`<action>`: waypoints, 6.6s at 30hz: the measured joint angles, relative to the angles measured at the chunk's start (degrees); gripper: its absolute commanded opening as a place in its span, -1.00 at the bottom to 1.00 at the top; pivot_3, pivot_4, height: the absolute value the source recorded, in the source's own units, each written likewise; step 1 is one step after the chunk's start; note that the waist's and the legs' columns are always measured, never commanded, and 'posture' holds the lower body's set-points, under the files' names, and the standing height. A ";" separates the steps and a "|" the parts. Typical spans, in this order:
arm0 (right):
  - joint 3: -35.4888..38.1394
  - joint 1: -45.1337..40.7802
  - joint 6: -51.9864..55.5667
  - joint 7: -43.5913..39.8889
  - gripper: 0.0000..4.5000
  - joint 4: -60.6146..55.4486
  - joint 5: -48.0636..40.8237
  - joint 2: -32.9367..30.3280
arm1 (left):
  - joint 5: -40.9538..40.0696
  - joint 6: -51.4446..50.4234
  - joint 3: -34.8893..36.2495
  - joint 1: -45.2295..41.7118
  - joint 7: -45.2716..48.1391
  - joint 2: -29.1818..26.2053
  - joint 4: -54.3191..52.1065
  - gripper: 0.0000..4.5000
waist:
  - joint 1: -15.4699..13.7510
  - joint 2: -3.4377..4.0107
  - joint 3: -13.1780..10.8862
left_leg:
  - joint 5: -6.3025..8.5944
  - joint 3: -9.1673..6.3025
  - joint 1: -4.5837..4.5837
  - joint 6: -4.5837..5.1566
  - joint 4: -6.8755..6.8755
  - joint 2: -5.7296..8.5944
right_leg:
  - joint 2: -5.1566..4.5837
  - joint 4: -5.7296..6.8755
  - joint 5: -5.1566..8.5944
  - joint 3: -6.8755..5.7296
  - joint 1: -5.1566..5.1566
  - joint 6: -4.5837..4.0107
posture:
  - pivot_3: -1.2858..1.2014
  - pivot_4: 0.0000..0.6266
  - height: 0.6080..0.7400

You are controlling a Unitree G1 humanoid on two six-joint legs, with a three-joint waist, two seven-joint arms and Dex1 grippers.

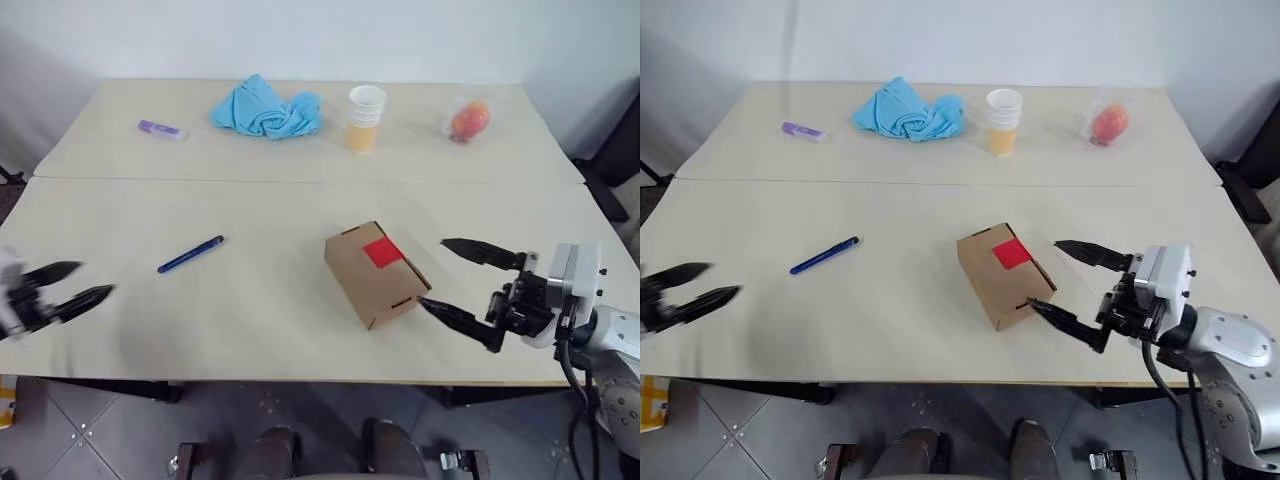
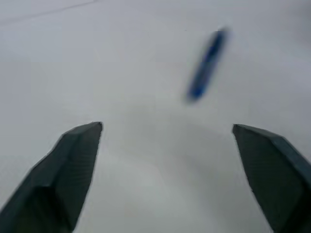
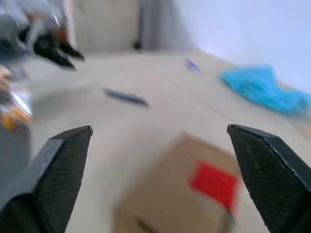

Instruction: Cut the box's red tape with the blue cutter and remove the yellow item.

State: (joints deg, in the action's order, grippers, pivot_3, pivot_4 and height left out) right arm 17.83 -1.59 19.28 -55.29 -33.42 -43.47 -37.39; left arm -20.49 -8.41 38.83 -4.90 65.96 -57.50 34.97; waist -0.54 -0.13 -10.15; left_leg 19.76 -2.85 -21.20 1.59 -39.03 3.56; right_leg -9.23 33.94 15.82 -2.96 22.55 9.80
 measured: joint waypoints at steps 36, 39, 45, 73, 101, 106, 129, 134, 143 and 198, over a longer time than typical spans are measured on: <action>8.66 15.98 -5.44 -2.10 1.00 -6.08 0.92 -7.38 | 13.43 15.03 -31.45 -36.52 3.59 8.45 27.75 0.72 | 0.51 -0.17 0.10 | 0.18 0.78 0.17 0.05 -0.14 -0.11 | 0.02 0.30 0.01 -0.72 0.21 -0.05 | 0.03 -0.52 1.00; 8.67 16.50 -5.47 -1.36 1.00 -6.89 1.44 -7.34 | 13.70 16.19 -31.39 -35.75 4.36 7.05 28.80 0.33 | 0.65 -0.15 0.11 | 0.22 0.89 0.25 0.07 -0.11 -0.15 | 0.01 0.32 0.01 -0.72 0.22 -0.05 | 0.03 -0.52 1.00; 8.67 16.87 -5.53 -0.82 1.00 -6.96 1.52 -7.34 | 13.70 17.76 -30.76 -34.09 3.44 6.87 29.03 -0.46 | 0.44 -0.08 0.15 | 0.27 1.00 0.39 0.15 -0.11 -0.22 | -0.05 0.36 0.01 -0.69 0.14 -0.05 | 0.03 -0.52 1.00; 7.09 21.71 8.56 0.77 1.00 -13.86 -7.84 -14.61 | 10.10 -10.85 -47.79 -17.86 13.66 8.29 -44.46 -0.81 | -1.11 0.15 0.13 | 0.84 1.48 0.66 0.49 -0.15 -0.38 | -0.16 -0.09 -0.14 -0.74 -0.09 -0.18 | 0.03 -0.52 1.00; 5.23 27.14 7.84 2.52 -0.47 -11.32 5.83 -13.59 | 13.94 -32.05 -62.87 -19.61 -9.66 24.11 -55.60 -0.81 | -2.04 0.12 0.12 | 0.83 1.50 0.65 0.50 -0.19 -0.36 | -0.11 -0.18 -0.16 -0.66 -0.09 -0.12 | 0.03 -0.52 1.00; 5.23 25.53 8.18 3.13 -0.98 -11.29 6.23 -13.60 | 13.89 -30.66 -62.89 -19.71 -9.60 24.31 -54.62 -0.81 | -2.31 0.12 0.12 | 0.82 1.50 0.65 0.49 -0.21 -0.36 | -0.11 -0.18 -0.16 -0.66 -0.09 -0.12 | 0.03 -0.52 1.00; -21.91 4.88 12.97 11.37 -0.98 -0.08 23.55 -13.91 | 13.84 -31.76 -68.26 -24.58 -7.52 24.43 -54.70 -0.81 | -2.12 0.14 0.12 | 0.81 1.44 0.47 0.49 -0.20 -0.28 | -0.10 -0.22 -0.16 -0.74 0.02 -0.12 | 0.03 -0.52 1.00; -20.53 6.51 9.50 9.47 -0.98 0.22 24.01 -13.30 | 13.81 -32.36 -68.61 -24.59 -7.60 24.40 -54.86 -0.81 | -2.20 0.14 0.12 | 0.81 1.44 0.47 0.49 -0.21 -0.28 | -0.10 -0.22 -0.16 -0.74 0.01 -0.12 | 0.03 -0.52 1.00; -16.66 9.10 5.64 4.68 -0.98 0.30 22.59 -13.62 | 13.80 -32.80 -68.74 -24.70 -7.53 24.30 -55.03 -0.81 | -2.18 0.14 0.12 | 0.81 1.45 0.49 0.49 -0.22 -0.30 | -0.09 -0.22 -0.17 -0.73 0.00 -0.11 | 0.03 -0.52 1.00; -26.71 1.16 0.89 -1.32 -0.98 6.54 27.86 -7.97 | 13.98 -33.60 -69.86 -25.58 -7.42 23.65 -55.73 -0.81 | -1.41 0.12 0.14 | 0.79 1.41 0.52 0.45 -0.27 -0.33 | -0.06 -0.19 -0.17 -0.75 -0.04 -0.11 | 0.03 -0.52 1.00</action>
State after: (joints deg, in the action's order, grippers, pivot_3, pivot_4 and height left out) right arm -8.88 -0.43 20.18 -56.60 -26.88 -15.62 -45.36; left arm -6.51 -42.00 -31.03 -30.48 58.54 -33.84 -20.76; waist -1.95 -0.02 -10.00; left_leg 20.55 -1.45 -20.68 2.04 -39.30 3.23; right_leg -9.28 33.75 15.66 -3.70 22.51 9.69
